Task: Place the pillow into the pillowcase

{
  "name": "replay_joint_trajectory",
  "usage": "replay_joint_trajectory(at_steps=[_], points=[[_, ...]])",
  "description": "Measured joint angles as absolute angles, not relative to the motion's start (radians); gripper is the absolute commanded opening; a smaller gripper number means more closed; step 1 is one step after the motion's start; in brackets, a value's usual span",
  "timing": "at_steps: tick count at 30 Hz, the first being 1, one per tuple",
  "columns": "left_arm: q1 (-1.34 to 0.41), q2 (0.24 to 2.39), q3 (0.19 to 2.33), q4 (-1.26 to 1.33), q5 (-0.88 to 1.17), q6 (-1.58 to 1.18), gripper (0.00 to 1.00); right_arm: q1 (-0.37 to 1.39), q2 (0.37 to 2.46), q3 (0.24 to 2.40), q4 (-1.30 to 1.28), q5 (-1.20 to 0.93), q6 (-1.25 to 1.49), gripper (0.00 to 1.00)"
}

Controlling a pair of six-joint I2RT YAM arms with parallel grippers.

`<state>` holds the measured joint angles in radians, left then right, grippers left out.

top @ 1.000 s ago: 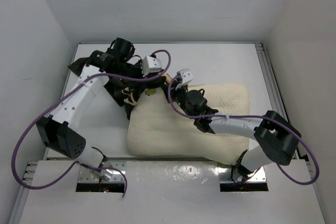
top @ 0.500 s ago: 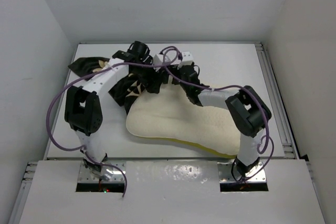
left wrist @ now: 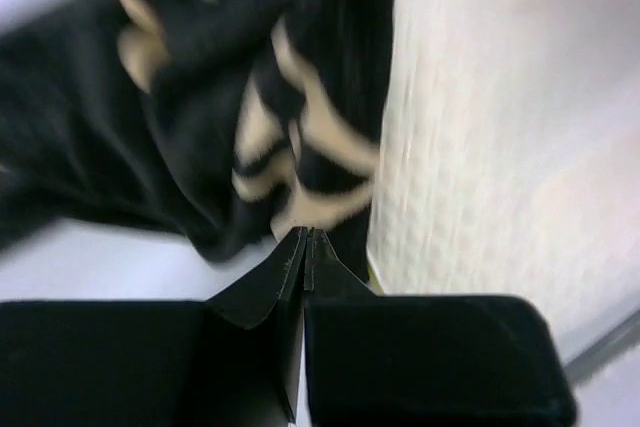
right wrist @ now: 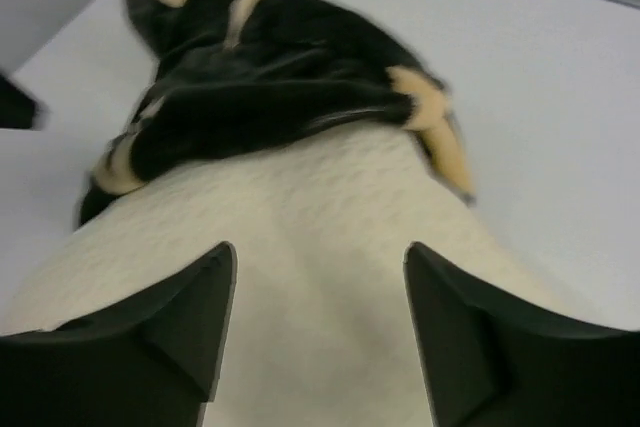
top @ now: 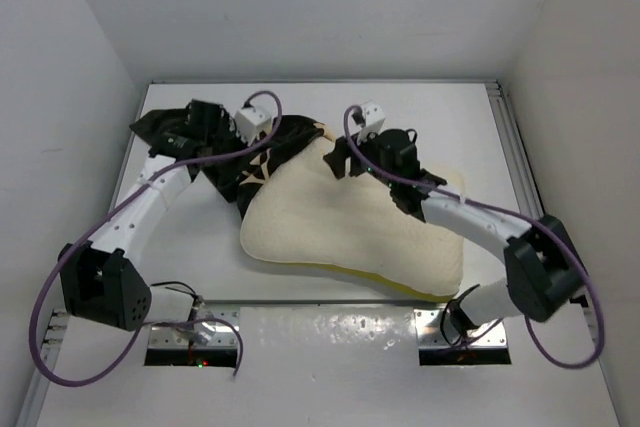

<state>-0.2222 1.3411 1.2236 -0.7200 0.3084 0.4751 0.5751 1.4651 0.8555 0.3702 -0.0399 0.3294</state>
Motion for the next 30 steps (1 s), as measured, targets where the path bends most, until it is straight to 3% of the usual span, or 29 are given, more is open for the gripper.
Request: replay_joint_trajectory(at_steps=[2, 3, 5, 6, 13, 19, 23, 24, 25, 26, 28, 30], points=[[-0.212, 1.324, 1.111, -0.718, 0.282, 0.489, 0.20, 0.649, 1.390, 0.821, 0.313, -0.041, 0.261, 0.98], [-0.207, 1.320, 1.059, -0.722, 0.270, 0.500, 0.42, 0.683, 1.360, 0.809, 0.280, -0.047, 0.228, 0.99], [-0.197, 1.309, 0.947, -0.702, 0.255, 0.509, 0.54, 0.756, 1.330, 0.801, 0.218, -0.066, 0.164, 0.99], [-0.193, 1.301, 0.895, -0.694, 0.246, 0.511, 0.58, 0.791, 1.327, 0.798, 0.187, -0.071, 0.136, 0.99], [-0.187, 1.278, 0.788, -0.574, 0.216, 0.543, 0.63, 0.978, 1.402, 0.731, 0.102, -0.043, -0.010, 0.99], [-0.187, 1.340, 0.756, -0.403, 0.231, 0.564, 0.57, 1.074, 1.563, 0.770, 0.111, 0.053, -0.089, 0.99], [-0.191, 1.379, 0.710, -0.336, 0.267, 0.567, 0.28, 1.109, 1.632, 0.827, 0.111, 0.074, -0.113, 0.99], [-0.193, 1.383, 0.702, -0.324, 0.277, 0.568, 0.06, 1.111, 1.649, 0.839, 0.116, 0.083, -0.114, 0.99], [-0.197, 1.387, 0.699, -0.315, 0.283, 0.564, 0.00, 1.113, 1.667, 0.848, 0.126, 0.092, -0.114, 0.99], [-0.200, 1.393, 0.699, -0.306, 0.294, 0.567, 0.00, 1.113, 1.685, 0.859, 0.133, 0.101, -0.114, 0.98], [-0.204, 1.402, 0.710, -0.310, 0.308, 0.575, 0.00, 1.111, 1.724, 0.893, 0.132, 0.113, -0.115, 0.79], [-0.202, 1.409, 0.744, -0.351, 0.321, 0.588, 0.00, 1.106, 1.759, 0.936, 0.113, 0.123, -0.110, 0.53]])
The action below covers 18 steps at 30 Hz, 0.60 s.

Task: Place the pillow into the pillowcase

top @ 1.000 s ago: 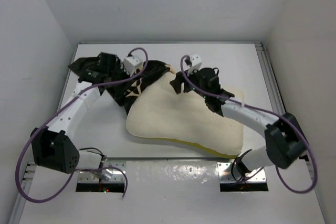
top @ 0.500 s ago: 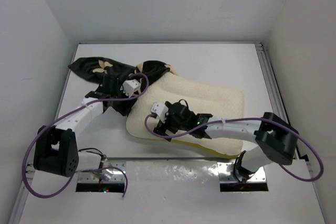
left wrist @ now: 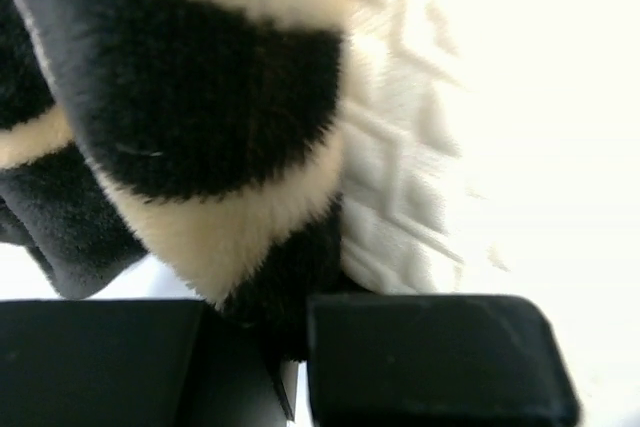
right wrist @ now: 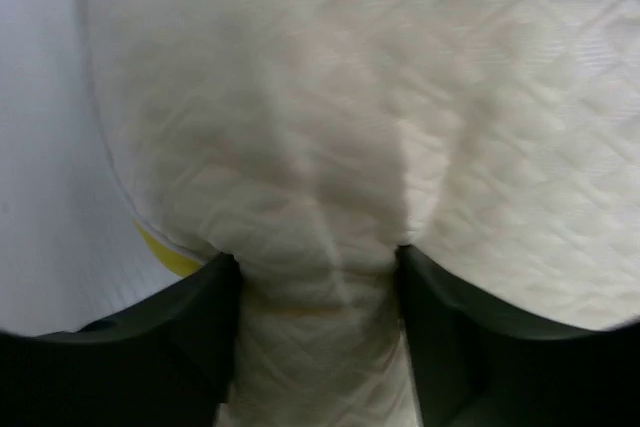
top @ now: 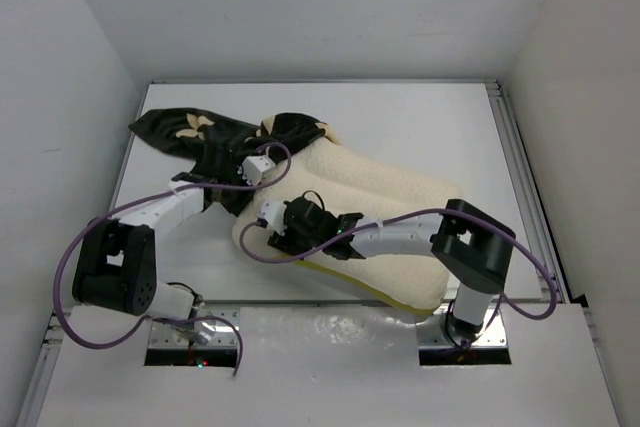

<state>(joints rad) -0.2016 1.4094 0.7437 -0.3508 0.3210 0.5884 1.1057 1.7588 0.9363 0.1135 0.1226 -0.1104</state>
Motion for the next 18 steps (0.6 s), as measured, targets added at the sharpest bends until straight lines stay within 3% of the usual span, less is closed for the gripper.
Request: replay_joint_trajectory(at_steps=[1, 2, 10, 18], points=[[-0.201, 1.410, 0.767, -0.381, 0.326, 0.599, 0.00, 1.102, 1.771, 0.955, 0.106, 0.123, -0.102, 0.14], [-0.201, 1.410, 0.796, -0.419, 0.333, 0.616, 0.00, 1.093, 1.781, 0.972, 0.103, 0.120, -0.094, 0.00], [-0.201, 1.378, 1.043, -0.741, 0.375, 0.776, 0.00, 0.955, 1.719, 0.923, 0.216, 0.038, 0.113, 0.00], [-0.202, 1.348, 1.185, -0.929, 0.393, 0.902, 0.00, 0.816, 1.641, 0.907, 0.347, 0.093, 0.364, 0.00]])
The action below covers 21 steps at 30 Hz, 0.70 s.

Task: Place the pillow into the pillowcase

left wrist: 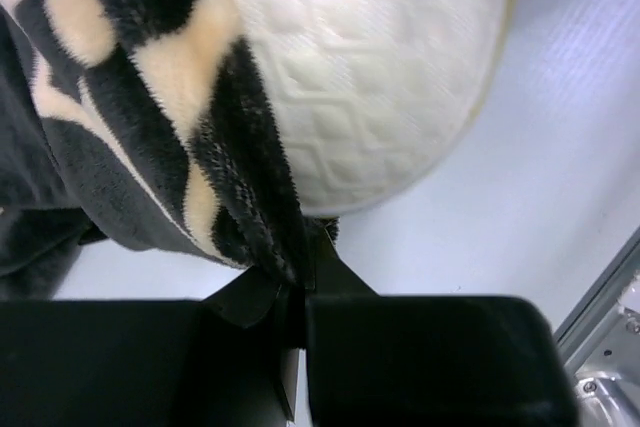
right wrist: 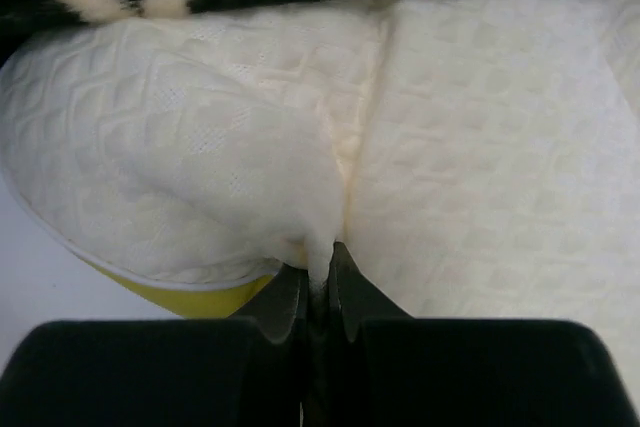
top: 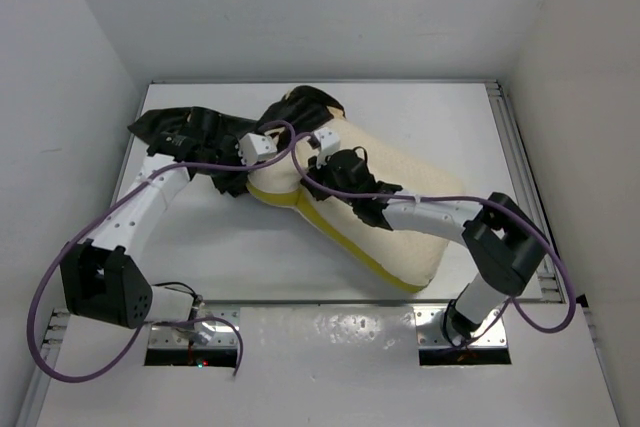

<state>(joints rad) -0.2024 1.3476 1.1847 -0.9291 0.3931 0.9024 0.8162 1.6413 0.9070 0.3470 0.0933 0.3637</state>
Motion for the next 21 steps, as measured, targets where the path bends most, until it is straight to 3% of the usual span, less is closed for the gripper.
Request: replay_joint_trajectory(at_steps=[13, 16, 17, 19, 20, 21], points=[[-0.253, 1.341, 1.283, -1.099, 0.585, 1.067, 0.00, 0.822, 1.734, 1.086, 0.226, 0.262, 0.471, 0.00], [-0.259, 1.354, 1.288, -1.071, 0.633, 1.013, 0.04, 0.840, 1.748, 1.093, 0.233, 0.284, 0.456, 0.00], [-0.259, 1.362, 1.288, -1.054, 0.644, 0.983, 0.11, 0.854, 1.755, 1.092, 0.243, 0.289, 0.443, 0.00], [-0.257, 1.382, 1.287, -1.018, 0.664, 0.916, 0.19, 0.871, 1.761, 1.074, 0.284, 0.283, 0.434, 0.26], [-0.256, 1.394, 1.284, -1.000, 0.676, 0.876, 0.34, 0.876, 1.761, 1.043, 0.325, 0.272, 0.433, 0.68], [-0.254, 1.401, 1.280, -0.994, 0.680, 0.858, 0.39, 0.875, 1.760, 1.017, 0.362, 0.248, 0.447, 0.79]])
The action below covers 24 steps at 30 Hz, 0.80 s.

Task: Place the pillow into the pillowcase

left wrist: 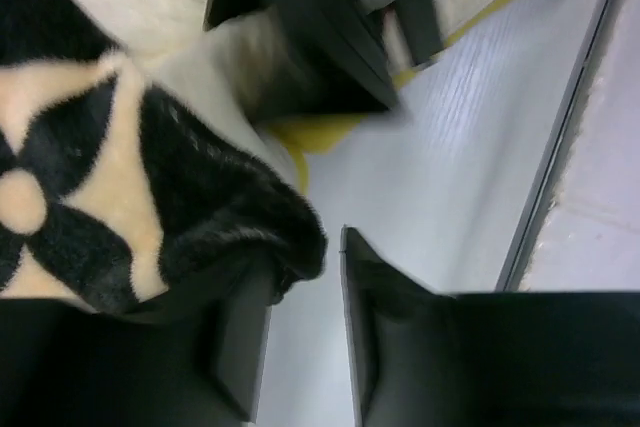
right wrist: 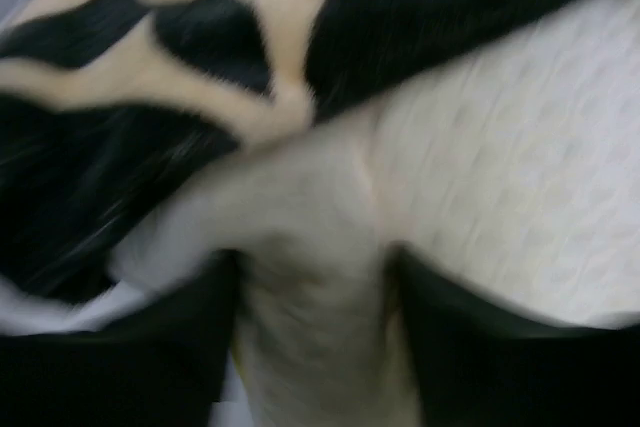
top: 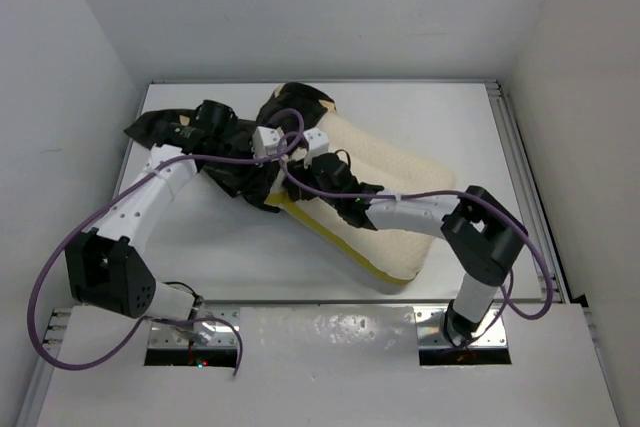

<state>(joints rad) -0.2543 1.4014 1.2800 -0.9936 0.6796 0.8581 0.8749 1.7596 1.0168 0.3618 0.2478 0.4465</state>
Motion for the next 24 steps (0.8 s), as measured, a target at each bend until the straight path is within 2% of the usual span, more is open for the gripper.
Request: replay_joint_trajectory(at_steps=[1, 2, 4, 5, 6, 7, 8, 9, 10, 11, 12, 14, 15, 16, 17, 19, 24], points=[[-0.252, 1.407, 1.277, -0.995, 0.682, 0.849, 0.44, 0.867, 1.748, 0.980, 0.393, 0.207, 0.460, 0.86], [-0.247, 1.412, 1.275, -1.001, 0.683, 0.841, 0.53, 0.859, 1.728, 0.938, 0.412, 0.167, 0.477, 0.87], [-0.241, 1.425, 1.274, -1.025, 0.690, 0.844, 0.58, 0.825, 1.674, 0.866, 0.414, 0.100, 0.508, 0.86], [-0.237, 1.429, 1.275, -1.045, 0.693, 0.848, 0.68, 0.797, 1.640, 0.841, 0.404, 0.080, 0.519, 0.76], [-0.234, 1.431, 1.276, -1.059, 0.696, 0.855, 0.71, 0.769, 1.608, 0.826, 0.392, 0.064, 0.523, 0.65], [-0.231, 1.435, 1.286, -1.085, 0.703, 0.856, 0.75, 0.730, 1.567, 0.815, 0.374, 0.040, 0.526, 0.26], [-0.229, 1.439, 1.302, -1.100, 0.710, 0.854, 0.74, 0.707, 1.537, 0.812, 0.361, 0.028, 0.516, 0.09], [-0.229, 1.444, 1.328, -1.110, 0.717, 0.839, 0.69, 0.675, 1.501, 0.812, 0.345, 0.012, 0.517, 0.00], [-0.229, 1.449, 1.367, -1.102, 0.722, 0.820, 0.28, 0.641, 1.463, 0.812, 0.331, -0.002, 0.517, 0.00], [-0.234, 1.452, 1.393, -1.086, 0.722, 0.791, 0.08, 0.622, 1.439, 0.814, 0.323, -0.012, 0.514, 0.00], [-0.247, 1.454, 1.424, -1.043, 0.696, 0.756, 0.00, 0.596, 1.415, 0.822, 0.302, -0.023, 0.507, 0.31], [-0.283, 1.462, 1.468, -0.944, 0.612, 0.686, 0.00, 0.545, 1.398, 0.850, 0.271, -0.037, 0.498, 0.77], [-0.310, 1.477, 1.489, -0.902, 0.566, 0.659, 0.06, 0.522, 1.402, 0.871, 0.255, -0.041, 0.490, 0.86], [-0.344, 1.511, 1.530, -0.876, 0.505, 0.633, 0.34, 0.495, 1.412, 0.896, 0.236, -0.050, 0.471, 0.91], [-0.373, 1.551, 1.569, -0.843, 0.462, 0.619, 0.49, 0.471, 1.427, 0.921, 0.220, -0.053, 0.460, 0.97], [-0.419, 1.671, 1.666, -0.788, 0.362, 0.574, 0.69, 0.412, 1.488, 0.995, 0.178, -0.069, 0.432, 0.99], [-0.469, 2.042, 1.939, -0.688, 0.112, 0.478, 0.71, 0.295, 1.715, 1.203, 0.080, -0.155, 0.384, 0.99]])
